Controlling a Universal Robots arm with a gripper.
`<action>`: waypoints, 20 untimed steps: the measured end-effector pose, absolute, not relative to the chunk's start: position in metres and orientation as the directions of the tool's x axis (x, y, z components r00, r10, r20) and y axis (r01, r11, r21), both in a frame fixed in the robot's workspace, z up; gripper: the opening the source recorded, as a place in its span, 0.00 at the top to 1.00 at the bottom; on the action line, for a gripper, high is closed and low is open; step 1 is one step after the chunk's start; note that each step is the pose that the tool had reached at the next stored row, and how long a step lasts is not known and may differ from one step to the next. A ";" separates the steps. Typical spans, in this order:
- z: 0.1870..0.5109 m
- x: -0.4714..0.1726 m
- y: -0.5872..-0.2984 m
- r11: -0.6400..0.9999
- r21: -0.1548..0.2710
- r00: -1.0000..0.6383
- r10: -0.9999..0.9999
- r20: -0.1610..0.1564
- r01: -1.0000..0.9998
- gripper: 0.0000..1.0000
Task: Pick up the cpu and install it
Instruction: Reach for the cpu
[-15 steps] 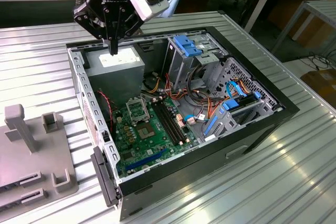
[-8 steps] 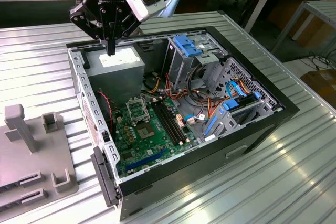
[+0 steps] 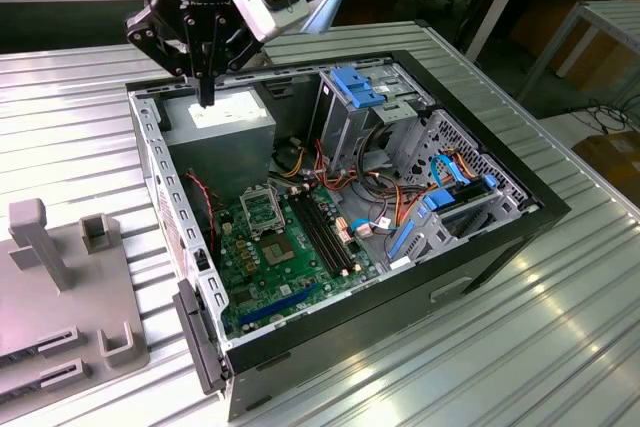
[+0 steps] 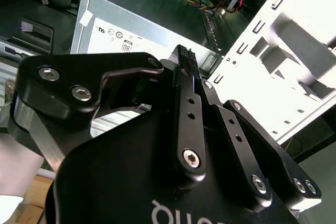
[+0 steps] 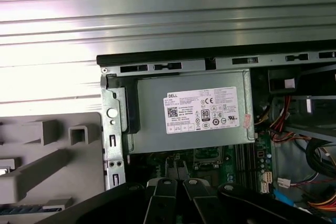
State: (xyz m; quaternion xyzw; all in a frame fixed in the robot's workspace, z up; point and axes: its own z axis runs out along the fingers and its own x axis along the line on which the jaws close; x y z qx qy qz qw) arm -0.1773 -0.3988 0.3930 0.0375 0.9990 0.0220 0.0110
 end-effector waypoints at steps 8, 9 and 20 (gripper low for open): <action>0.393 -0.183 -0.399 0.996 0.045 -0.997 0.075 -0.020 0.074 0.89; 0.393 -0.184 -0.399 0.996 0.045 -0.997 0.075 -0.020 0.074 0.89; 0.393 -0.191 -0.399 0.996 0.045 -0.997 0.075 -0.019 0.074 0.89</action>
